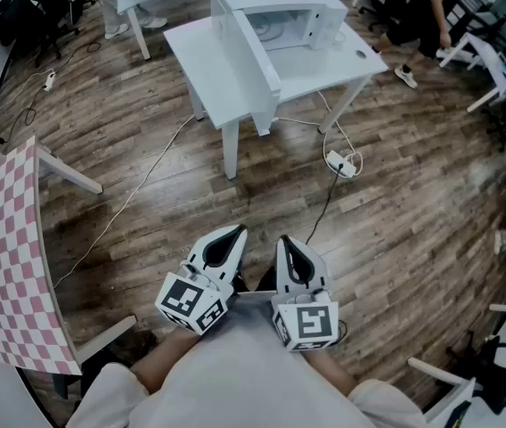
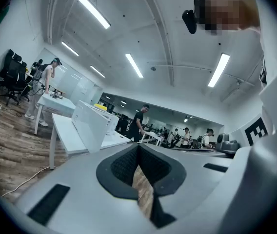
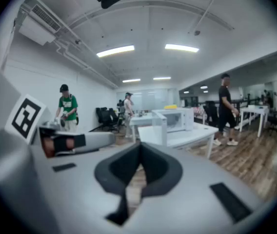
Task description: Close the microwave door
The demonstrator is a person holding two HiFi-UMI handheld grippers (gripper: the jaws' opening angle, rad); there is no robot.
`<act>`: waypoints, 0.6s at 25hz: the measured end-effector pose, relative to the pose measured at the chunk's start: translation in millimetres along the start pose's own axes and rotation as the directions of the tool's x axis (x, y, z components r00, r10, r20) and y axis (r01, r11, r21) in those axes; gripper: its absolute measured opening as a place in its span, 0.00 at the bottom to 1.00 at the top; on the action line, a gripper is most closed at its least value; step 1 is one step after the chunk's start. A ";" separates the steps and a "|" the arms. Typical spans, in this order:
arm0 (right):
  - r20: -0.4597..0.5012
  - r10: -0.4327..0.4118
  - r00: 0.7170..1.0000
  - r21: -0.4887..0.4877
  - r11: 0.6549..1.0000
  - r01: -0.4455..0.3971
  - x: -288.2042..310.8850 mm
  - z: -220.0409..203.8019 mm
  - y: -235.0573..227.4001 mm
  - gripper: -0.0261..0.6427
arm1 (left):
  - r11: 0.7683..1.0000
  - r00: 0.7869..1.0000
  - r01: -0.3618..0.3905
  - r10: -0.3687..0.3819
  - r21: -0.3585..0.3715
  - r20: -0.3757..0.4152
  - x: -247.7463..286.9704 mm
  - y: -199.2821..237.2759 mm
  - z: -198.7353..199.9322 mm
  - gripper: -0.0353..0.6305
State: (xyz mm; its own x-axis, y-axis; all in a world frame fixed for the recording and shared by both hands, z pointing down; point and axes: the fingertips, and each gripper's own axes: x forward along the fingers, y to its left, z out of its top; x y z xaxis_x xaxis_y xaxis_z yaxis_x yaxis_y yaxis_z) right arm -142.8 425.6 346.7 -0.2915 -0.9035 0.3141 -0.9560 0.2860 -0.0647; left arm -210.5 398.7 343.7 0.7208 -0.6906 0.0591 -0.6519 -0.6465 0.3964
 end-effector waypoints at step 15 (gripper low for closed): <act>0.023 0.024 0.999 0.044 0.999 -0.025 9.6 -3.9 15.3 0.08 | 0.999 1.000 0.025 -0.025 -0.035 -0.017 -4.9 13.6 -3.8 0.08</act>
State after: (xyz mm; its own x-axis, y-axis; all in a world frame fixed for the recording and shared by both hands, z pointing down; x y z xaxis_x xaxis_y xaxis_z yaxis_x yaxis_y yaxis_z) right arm -160.1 422.5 352.4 -0.3148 -0.9034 0.2910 -0.9490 0.2940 -0.1139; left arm -222.0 394.5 352.3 0.7408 -0.6686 0.0644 -0.6254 -0.6516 0.4294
